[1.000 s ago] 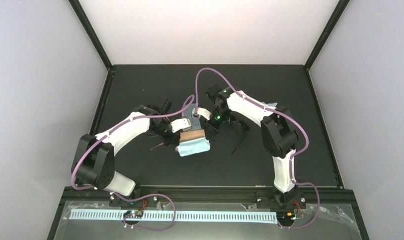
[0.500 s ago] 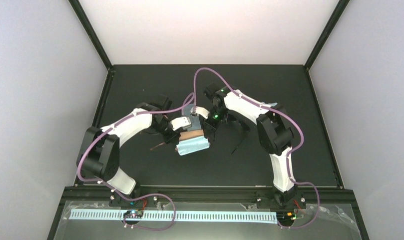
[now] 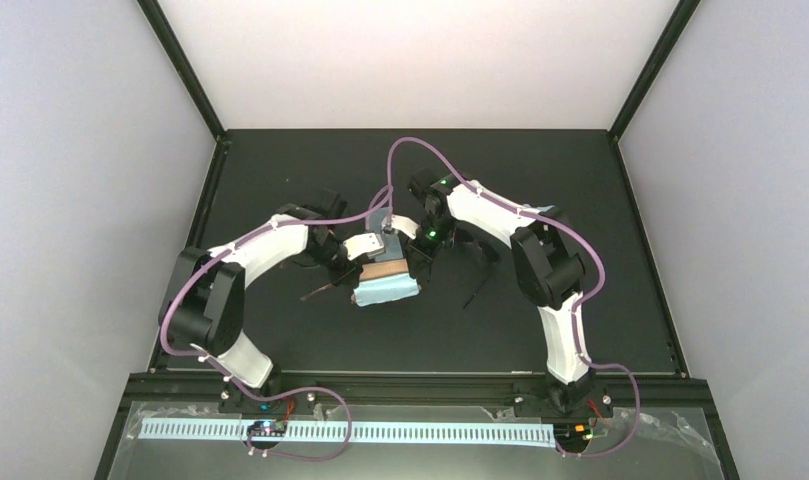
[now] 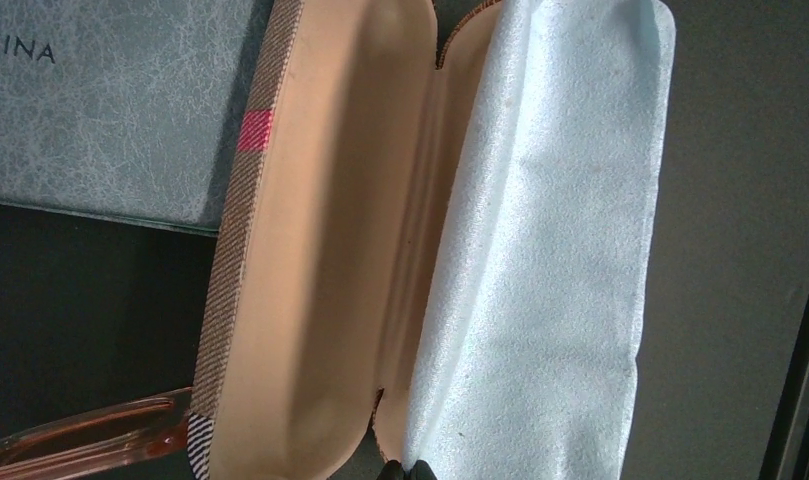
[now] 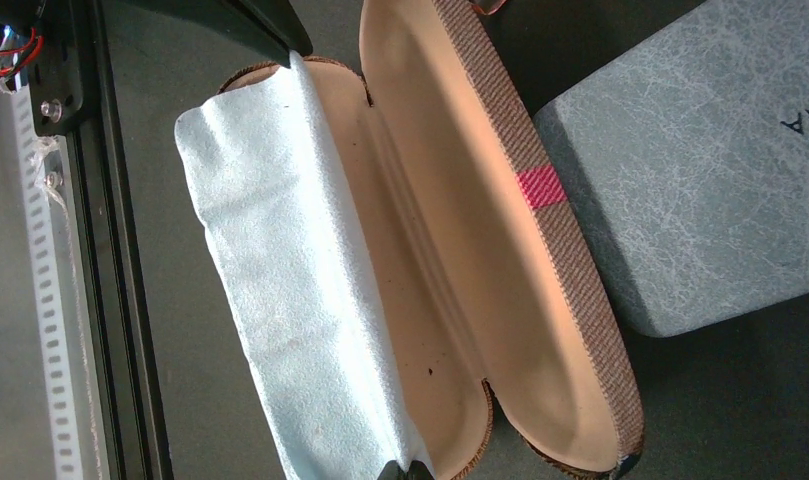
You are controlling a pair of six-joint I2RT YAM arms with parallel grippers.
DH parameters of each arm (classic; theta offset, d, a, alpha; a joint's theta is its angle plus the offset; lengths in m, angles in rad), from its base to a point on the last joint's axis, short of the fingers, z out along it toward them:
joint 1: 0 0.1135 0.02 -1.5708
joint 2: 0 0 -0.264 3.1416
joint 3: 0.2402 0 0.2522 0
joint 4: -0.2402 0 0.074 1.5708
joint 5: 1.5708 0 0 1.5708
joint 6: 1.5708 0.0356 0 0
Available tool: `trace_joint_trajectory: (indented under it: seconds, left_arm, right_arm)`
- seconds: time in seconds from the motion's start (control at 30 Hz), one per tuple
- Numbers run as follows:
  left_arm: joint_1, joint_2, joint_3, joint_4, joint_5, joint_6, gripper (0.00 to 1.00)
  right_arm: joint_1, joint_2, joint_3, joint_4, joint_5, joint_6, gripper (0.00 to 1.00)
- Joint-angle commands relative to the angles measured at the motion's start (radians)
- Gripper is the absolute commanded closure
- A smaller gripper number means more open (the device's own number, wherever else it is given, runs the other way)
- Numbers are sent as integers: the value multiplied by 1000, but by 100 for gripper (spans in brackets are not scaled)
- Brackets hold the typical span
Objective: Organize the sunglasses
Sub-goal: Place the glasses cleaning cloth in the sunglasses case.
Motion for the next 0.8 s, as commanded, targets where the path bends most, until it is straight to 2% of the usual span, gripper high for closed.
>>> trace_joint_trajectory:
  seconds: [0.0, 0.77]
  left_arm:
    - [9, 21, 40, 13, -10, 23, 99]
    - [9, 40, 23, 24, 10, 30, 99]
  right_arm:
    - [5, 20, 14, -7, 8, -3, 99]
    - [5, 34, -8, 7, 18, 0, 99]
